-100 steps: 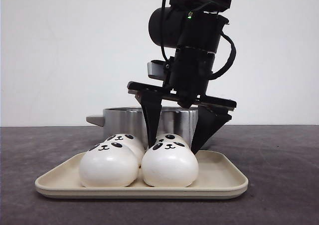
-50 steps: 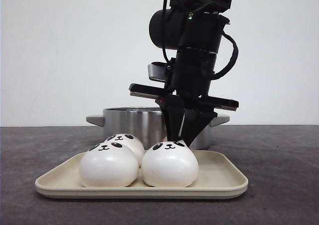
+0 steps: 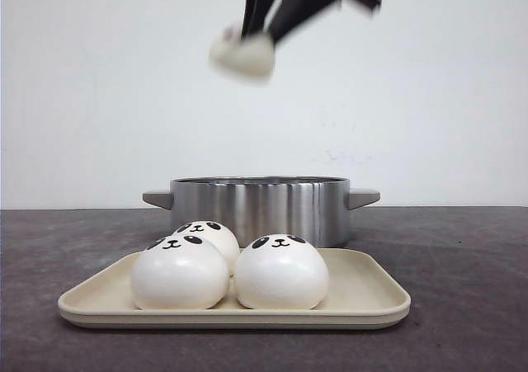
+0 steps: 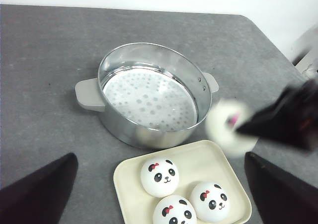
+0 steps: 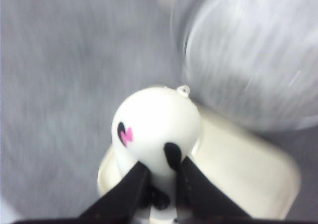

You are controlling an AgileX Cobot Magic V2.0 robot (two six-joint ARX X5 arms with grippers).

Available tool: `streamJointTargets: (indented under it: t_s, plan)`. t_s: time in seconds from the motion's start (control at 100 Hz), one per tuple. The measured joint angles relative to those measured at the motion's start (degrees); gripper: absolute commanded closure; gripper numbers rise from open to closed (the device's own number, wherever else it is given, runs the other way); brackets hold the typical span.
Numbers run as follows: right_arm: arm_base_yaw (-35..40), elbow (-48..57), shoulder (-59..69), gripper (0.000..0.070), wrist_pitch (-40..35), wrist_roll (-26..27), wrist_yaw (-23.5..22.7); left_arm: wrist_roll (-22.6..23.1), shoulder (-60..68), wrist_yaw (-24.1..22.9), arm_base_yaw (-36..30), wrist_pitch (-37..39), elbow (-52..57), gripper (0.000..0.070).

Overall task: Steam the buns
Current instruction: 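Lift the bun with the right gripper and lower it into the steel pot, then open the right gripper and raise it out of the pot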

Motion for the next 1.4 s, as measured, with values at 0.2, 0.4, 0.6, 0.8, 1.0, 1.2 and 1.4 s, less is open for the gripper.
streamJointTargets:
  t_s: [0.2, 0.4, 0.6, 0.8, 1.0, 1.2, 1.4]
  plan:
    - [-3.65, 14.95, 1.86, 0.0700, -0.02, -6.36, 8.90, 0.00, 0.00, 0.00, 0.02, 0.87, 0.00, 0.0000]
    - [-8.87, 23.78, 10.54, 0.0700, -0.07, -10.47, 9.16, 0.00, 0.00, 0.00, 0.00, 1.05, 0.00, 0.0000]
    - [-12.07, 23.67, 23.32, 0.0700, -0.66, -11.93, 9.33, 0.00, 0.00, 0.00, 0.00, 1.01, 0.00, 0.0000]
    - [-12.79, 23.61, 32.72, 0.0700, 1.38, -13.49, 12.33, 0.00, 0.00, 0.00, 0.00, 1.01, 0.00, 0.0000]
    - [-13.16, 23.61, 38.25, 0.0700, 5.75, -13.88, 12.15, 0.20, 0.00, 0.00, 0.00, 0.52, 0.00, 0.0000]
    - [-13.44, 23.61, 40.44, 0.0689, 6.58, -14.62, 11.96, 0.22, 0.00, 0.00, 0.00, -0.35, 0.00, 0.0000]
    - [-13.75, 23.61, 40.76, 0.0349, 7.52, -15.04, 11.98, 0.42, 0.00, 0.00, 0.00, -0.50, 0.00, 0.0000]
